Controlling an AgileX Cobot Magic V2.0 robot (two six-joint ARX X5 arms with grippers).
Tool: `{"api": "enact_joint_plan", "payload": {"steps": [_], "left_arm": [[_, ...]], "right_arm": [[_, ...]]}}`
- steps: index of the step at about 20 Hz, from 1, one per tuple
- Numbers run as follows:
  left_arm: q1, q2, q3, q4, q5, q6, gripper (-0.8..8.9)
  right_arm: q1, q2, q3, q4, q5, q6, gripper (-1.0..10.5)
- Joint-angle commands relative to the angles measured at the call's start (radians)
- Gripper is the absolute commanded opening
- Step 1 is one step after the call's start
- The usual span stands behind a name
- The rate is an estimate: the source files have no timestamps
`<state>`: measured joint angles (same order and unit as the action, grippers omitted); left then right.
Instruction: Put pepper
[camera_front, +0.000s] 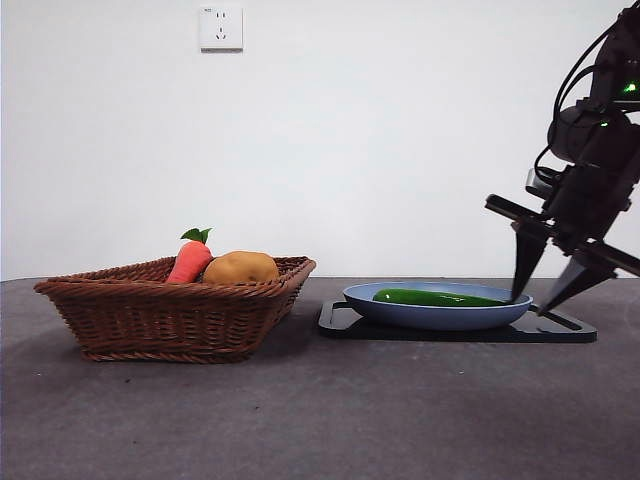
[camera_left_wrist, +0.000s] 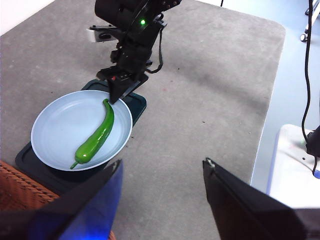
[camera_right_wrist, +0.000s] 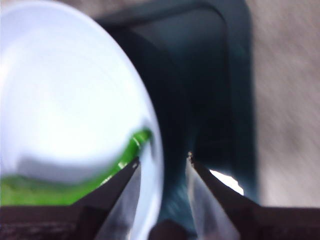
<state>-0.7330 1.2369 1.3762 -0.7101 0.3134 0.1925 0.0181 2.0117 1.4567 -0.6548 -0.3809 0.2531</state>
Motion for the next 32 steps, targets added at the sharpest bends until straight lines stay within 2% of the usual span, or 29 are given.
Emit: {"api": "enact_joint_plan", "payload": {"steps": [1, 3, 6, 10, 13, 16, 17, 18, 22, 24, 32], "left_arm": [[-0.004, 0.010, 0.020, 0.004, 0.000, -0.009, 2.85], [-0.004, 0.010, 0.020, 0.004, 0.000, -0.009, 2.85], [-0.004, 0.010, 0.020, 0.003, 0.000, -0.009, 2.85], [-0.004, 0.010, 0.020, 0.002, 0.000, -0.009, 2.83], [-0.004, 0.010, 0.020, -0.003, 0.000, -0.009, 2.79], [-0.004, 0.010, 0.020, -0.010, 0.000, -0.009, 1.21], [-0.004, 0.010, 0.020, -0.011, 0.000, -0.009, 0.50], [-0.004, 0.010, 0.020, -0.011, 0.001, -0.009, -0.03], [-0.004, 0.010, 0.020, -0.010, 0.001, -0.009, 0.06], [-0.004, 0.010, 0.020, -0.009, 0.001, -0.009, 0.08], [-0.005, 0.010, 0.020, 0.003, 0.002, -0.009, 0.08]], "right_arm": [[-0.022, -0.066, 0.024, -0.050, 0.024, -0.047, 1.7], [-0.032, -0.154, 0.024, -0.124, 0.020, -0.091, 1.7], [-0.023, -0.312, 0.024, -0.284, 0.011, -0.197, 1.7], [0.055, -0.517, 0.024, -0.522, 0.013, -0.302, 1.7], [0.141, -0.636, 0.024, -0.609, 0.013, -0.332, 1.6], [0.221, -0.706, 0.024, -0.644, 0.013, -0.346, 0.8], [0.248, -0.724, 0.024, -0.660, 0.013, -0.383, 0.2], [0.265, -0.731, 0.024, -0.667, 0.013, -0.401, 0.0], [0.304, -0.736, 0.024, -0.657, 0.012, -0.392, 0.1], [0.304, -0.736, 0.024, -0.655, 0.013, -0.344, 0.1], [0.263, -0.736, 0.024, -0.655, 0.016, -0.344, 0.1]]}}
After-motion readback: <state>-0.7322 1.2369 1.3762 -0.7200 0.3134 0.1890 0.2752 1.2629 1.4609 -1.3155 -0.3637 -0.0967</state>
